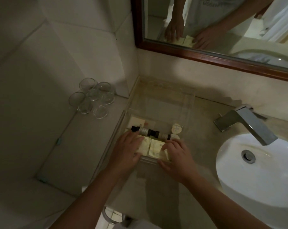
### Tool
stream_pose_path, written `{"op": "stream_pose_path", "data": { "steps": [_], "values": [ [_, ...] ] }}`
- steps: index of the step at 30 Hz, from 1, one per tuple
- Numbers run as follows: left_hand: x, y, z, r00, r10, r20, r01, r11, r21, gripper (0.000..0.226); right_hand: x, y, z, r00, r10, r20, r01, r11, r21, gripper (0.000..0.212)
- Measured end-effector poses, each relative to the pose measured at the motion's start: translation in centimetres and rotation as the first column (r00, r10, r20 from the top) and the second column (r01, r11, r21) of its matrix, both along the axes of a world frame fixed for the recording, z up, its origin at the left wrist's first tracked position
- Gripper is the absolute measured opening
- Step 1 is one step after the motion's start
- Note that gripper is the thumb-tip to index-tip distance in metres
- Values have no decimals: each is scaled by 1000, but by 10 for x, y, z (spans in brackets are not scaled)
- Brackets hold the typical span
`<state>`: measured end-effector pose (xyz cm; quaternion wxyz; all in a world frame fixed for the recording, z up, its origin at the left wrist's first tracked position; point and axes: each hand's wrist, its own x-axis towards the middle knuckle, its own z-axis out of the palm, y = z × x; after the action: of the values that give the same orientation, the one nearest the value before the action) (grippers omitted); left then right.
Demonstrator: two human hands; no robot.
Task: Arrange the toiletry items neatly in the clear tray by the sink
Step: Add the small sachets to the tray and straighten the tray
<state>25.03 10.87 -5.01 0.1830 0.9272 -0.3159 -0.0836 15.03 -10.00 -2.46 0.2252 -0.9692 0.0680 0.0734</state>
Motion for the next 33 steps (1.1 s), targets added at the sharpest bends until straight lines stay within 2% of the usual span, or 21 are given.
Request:
{"op": "stream_pose_path", "data": {
  "steps": [2,6,10,14,18,21,25,31,33],
  "values": [
    [12,-1,5,997,-71,-15,71,997,23,64,3,-1,2,1000,11,10,-11,1000,-18,42],
    [24,1,12,976,-218,-15,218,969,112,63,7,0,6,999,32,14,-32,999,-28,41],
    [27,6,7,966,-259,15,256,960,110,59,14,-3,7,997,-41,61,41,999,-2,37],
    [26,8,8,975,-218,29,217,976,33,61,29,-5,4,983,-154,103,158,987,-32,36],
    [34,9,14,994,-112,7,112,993,-39,64,40,0,1,981,-171,92,175,984,-40,36],
    [48,0,25,998,-41,47,43,999,-34,64,46,4,1,974,-194,120,199,980,-28,35],
    [71,-17,29,993,-73,98,73,997,7,63,53,11,0,963,-230,138,235,971,-28,33],
    [88,-30,23,987,-151,59,145,985,92,70,58,9,2,964,-228,137,236,971,-46,31],
    [83,-26,18,995,-101,18,100,994,50,68,55,8,0,964,-228,136,240,967,-83,34]
  ]
}}
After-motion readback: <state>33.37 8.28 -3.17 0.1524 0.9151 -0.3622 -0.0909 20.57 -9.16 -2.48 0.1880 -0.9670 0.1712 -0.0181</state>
